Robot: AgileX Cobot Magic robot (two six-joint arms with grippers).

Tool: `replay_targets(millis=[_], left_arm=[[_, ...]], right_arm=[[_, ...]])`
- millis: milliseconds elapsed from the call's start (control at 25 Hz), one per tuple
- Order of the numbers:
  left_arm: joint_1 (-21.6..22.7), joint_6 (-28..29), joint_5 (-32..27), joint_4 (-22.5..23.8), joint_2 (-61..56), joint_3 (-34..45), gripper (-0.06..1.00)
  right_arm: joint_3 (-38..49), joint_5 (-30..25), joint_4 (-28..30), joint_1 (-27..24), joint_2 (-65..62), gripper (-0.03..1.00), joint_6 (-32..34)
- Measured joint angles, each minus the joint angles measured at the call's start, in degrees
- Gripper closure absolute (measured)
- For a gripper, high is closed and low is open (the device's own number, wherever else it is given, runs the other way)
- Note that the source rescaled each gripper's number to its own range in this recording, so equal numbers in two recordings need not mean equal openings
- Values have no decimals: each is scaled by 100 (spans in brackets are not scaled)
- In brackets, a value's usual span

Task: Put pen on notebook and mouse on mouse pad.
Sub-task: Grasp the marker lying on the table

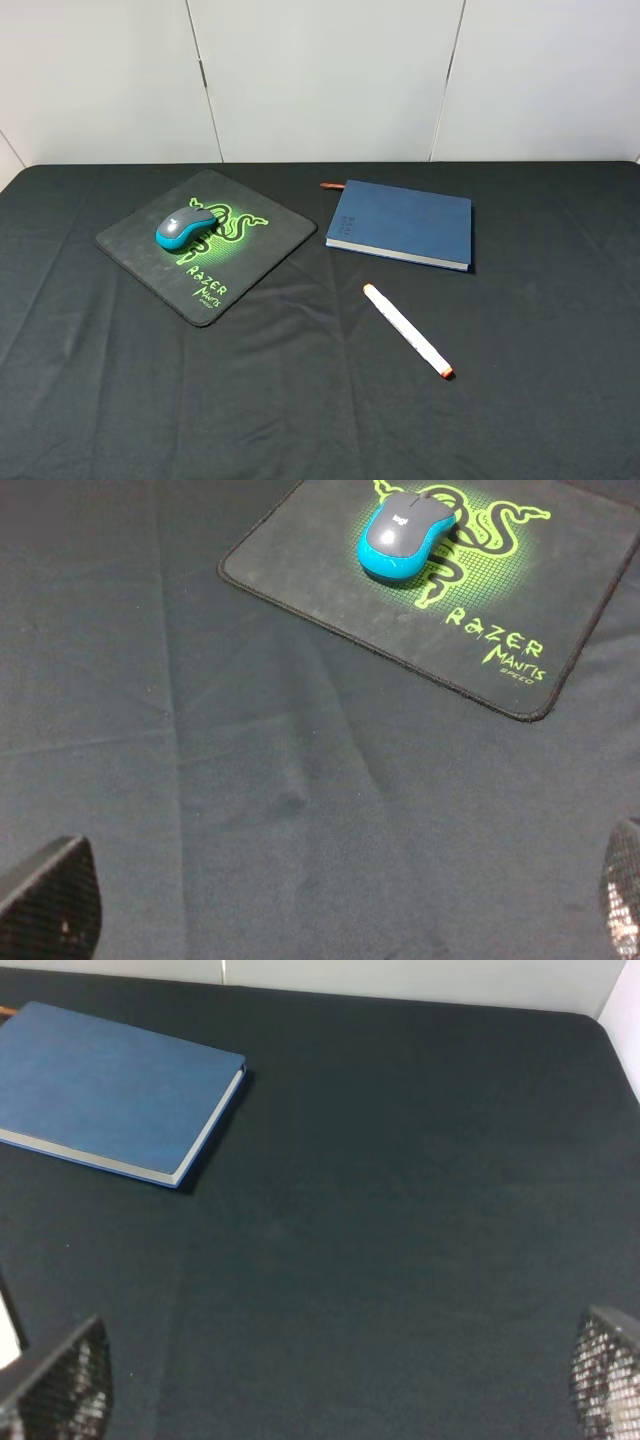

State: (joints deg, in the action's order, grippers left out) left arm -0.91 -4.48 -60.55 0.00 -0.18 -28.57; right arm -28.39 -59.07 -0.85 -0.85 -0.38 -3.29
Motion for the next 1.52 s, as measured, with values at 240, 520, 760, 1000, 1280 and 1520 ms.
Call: replay_targets(millis=[240,520,760,1000,1280,1520], left_arm=[[0,0,-6,0,0,0,-6],[0,0,-6,0,0,0,-6],[0,0,-6,0,0,0,-6],[0,0,-6,0,0,0,-6],[0,0,-6,0,0,0,-6],[0,0,-6,0,0,0,-6]], right_arm=[[0,0,2,0,0,-3,0],[-36,-44,7,0,575,-3,28],[-328,132,-271,187,2526,-3,-139],[-358,1086,-466,963,4356,-3,-389],[-358,2174,-409,1891,6345,-3,-872],[-377,2848,-270,2645,7621,-3,-930]])
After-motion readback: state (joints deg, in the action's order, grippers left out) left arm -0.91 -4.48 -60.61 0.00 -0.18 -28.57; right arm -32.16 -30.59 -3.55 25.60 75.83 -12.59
